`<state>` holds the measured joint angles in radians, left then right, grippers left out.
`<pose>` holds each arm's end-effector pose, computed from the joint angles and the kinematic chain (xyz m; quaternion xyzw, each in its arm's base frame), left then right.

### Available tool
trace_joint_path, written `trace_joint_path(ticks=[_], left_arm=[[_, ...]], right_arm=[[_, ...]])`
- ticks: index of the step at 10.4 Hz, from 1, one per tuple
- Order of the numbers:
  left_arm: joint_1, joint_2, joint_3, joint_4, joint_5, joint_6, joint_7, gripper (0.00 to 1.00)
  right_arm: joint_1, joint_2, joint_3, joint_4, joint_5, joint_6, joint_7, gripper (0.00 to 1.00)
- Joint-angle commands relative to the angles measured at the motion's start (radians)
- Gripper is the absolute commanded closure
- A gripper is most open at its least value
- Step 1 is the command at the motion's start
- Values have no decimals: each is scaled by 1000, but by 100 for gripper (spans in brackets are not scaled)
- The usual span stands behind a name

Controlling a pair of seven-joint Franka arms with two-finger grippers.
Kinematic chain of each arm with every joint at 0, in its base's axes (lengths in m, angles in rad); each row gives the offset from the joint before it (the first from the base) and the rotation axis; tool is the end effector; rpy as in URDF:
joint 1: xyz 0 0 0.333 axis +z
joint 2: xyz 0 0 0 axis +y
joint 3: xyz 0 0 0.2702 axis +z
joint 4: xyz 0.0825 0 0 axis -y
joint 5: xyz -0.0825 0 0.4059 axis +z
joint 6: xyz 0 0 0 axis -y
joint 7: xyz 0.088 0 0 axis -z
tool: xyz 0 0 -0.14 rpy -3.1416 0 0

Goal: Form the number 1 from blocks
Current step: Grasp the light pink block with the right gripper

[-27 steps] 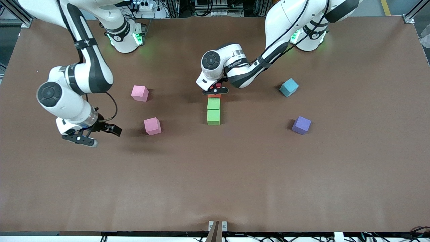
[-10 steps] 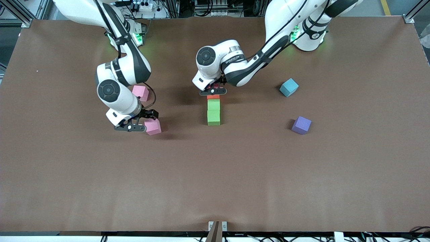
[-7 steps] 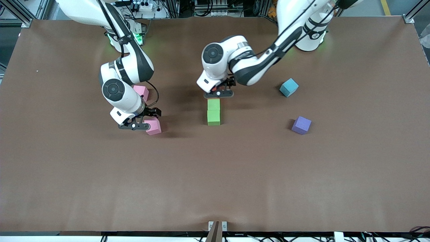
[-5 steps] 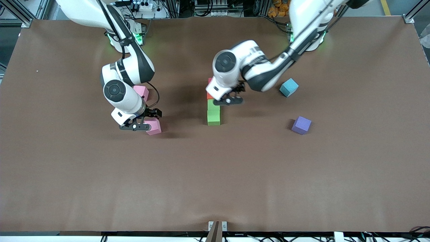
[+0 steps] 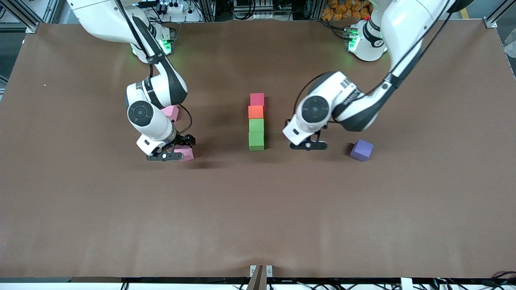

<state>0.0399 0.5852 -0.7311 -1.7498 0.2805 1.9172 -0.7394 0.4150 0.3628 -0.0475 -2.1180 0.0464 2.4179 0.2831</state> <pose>0.4958 -0.3651 0.2059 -0.9894 0.0240 0.1398 0.0306 0.5287 0.2033 0.1415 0.9992 0.0256 -0.0315 0.0039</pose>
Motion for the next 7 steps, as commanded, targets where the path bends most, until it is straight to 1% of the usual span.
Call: trace_joint_path(ticks=[1, 3, 5, 7], left_arm=[[72, -15, -13, -10, 6, -17, 86, 0], [110, -15, -13, -8, 55, -17, 95, 0], [144, -18, -13, 6, 58, -17, 100, 0], [155, -21, -13, 12, 66, -17, 100, 0]], right_arm=[[-7, 14, 3, 18, 9, -2, -30, 0], [-7, 24, 2, 21, 3, 0, -47, 0], [-7, 47, 2, 23, 3, 24, -53, 0], [-5, 73, 2, 24, 3, 61, -53, 0]])
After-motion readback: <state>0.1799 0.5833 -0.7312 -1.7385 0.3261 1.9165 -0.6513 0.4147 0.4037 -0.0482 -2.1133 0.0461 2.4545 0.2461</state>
